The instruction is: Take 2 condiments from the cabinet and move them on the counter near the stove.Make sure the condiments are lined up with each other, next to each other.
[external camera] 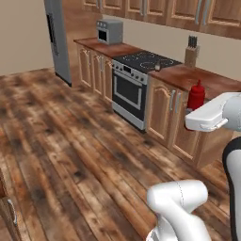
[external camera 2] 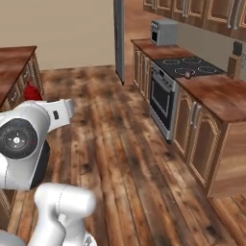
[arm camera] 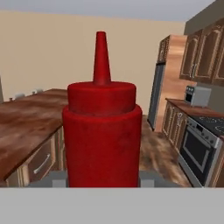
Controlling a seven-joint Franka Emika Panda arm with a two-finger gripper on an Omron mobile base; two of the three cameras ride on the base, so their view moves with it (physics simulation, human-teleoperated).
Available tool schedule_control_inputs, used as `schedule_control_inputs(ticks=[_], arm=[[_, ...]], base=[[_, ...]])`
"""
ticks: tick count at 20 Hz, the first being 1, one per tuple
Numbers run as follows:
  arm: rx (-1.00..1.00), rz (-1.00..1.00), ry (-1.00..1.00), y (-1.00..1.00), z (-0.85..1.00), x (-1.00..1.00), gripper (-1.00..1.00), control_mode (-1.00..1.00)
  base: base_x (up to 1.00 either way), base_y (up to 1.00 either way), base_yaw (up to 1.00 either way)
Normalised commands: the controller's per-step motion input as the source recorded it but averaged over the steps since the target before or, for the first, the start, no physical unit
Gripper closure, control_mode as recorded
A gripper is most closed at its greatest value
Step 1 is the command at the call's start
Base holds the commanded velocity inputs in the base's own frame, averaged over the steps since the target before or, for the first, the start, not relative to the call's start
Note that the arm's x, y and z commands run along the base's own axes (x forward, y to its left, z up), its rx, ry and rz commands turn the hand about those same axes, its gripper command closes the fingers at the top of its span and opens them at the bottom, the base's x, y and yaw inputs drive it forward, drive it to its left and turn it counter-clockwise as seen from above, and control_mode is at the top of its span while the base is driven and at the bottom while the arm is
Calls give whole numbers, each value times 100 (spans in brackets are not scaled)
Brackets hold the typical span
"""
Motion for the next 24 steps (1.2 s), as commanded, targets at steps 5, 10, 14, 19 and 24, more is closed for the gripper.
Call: schedule_control_inputs(ticks=[5, 10, 14, 19, 24], arm=[[0, 0, 0, 0, 0, 0, 100, 100], [0, 0, 0, 0, 0, 0, 100, 100], [0, 0, 0, 0, 0, 0, 100, 100], [0, 0, 0, 0, 0, 0, 100, 100], [0, 0, 0, 0, 0, 0, 100, 100]], base=[[98, -46, 9], [100, -23, 23], [100, -18, 24], [100, 0, 26], [100, 0, 16]])
